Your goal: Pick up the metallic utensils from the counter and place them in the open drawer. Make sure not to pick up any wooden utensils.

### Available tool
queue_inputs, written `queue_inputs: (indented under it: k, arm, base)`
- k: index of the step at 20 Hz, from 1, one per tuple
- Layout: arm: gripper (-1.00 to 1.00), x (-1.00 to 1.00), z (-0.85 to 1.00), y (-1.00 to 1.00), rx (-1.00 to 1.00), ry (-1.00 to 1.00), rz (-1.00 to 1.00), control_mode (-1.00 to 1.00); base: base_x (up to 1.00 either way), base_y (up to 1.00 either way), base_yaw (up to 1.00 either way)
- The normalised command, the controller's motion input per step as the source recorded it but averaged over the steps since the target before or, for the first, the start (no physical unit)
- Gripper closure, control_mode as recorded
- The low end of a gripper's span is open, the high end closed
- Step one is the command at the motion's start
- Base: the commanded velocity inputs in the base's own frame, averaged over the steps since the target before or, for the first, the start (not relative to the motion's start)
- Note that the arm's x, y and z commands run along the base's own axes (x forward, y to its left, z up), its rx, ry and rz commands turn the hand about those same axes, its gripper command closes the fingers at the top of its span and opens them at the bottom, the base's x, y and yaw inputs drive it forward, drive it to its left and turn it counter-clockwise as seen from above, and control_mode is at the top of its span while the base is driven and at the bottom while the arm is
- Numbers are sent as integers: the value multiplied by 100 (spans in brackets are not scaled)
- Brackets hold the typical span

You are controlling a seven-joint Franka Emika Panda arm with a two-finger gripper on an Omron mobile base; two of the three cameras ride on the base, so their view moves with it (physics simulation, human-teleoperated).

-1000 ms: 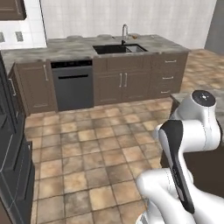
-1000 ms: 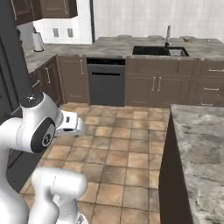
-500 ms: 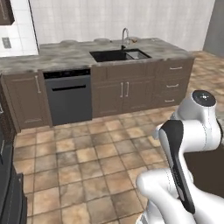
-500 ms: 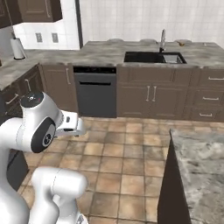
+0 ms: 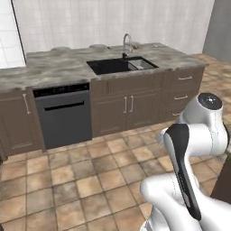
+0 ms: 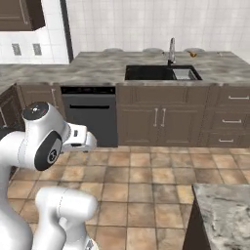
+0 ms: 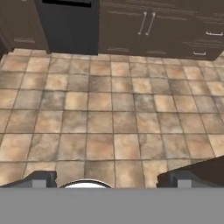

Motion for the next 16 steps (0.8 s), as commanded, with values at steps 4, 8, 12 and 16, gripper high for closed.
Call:
queue_inputs:
  k: [4,8,12,16]
  arm:
    - [-100,0,0,0,0,0,0,100]
    - [-100,0,0,0,0,0,0,100]
    - [-100,0,0,0,0,0,0,100]
    - [-100,0,0,0,0,0,0,100]
  base:
    - [100,0,-35]
    - [100,0,-47]
    - [100,0,-55]
    - [100,0,-60]
